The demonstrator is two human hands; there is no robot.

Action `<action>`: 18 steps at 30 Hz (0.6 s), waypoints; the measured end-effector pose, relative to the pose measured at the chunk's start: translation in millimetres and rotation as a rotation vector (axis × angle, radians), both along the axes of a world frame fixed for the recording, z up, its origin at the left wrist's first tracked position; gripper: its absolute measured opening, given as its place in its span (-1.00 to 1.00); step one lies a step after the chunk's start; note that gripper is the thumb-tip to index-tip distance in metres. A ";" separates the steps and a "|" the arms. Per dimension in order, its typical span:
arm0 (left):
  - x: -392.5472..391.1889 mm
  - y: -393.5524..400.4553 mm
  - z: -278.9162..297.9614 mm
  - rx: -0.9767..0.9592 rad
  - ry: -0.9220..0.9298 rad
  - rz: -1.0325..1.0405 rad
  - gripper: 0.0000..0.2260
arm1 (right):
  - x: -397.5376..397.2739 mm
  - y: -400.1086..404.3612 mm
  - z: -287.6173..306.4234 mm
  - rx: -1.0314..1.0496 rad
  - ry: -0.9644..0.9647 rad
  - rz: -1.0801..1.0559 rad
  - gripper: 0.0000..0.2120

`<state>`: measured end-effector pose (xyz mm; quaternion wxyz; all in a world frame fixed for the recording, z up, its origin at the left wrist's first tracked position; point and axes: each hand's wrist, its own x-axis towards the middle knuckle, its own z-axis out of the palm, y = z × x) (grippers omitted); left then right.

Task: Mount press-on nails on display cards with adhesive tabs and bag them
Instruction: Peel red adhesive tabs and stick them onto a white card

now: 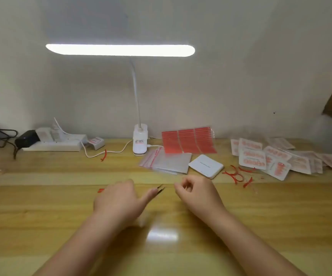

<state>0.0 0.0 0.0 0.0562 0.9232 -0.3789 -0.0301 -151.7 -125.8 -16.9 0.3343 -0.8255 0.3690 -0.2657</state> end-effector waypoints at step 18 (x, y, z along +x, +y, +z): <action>-10.0 3.0 -30.8 -0.205 -0.263 -0.123 -0.83 | -26.1 16.0 -9.9 -0.108 -0.077 0.038 -0.78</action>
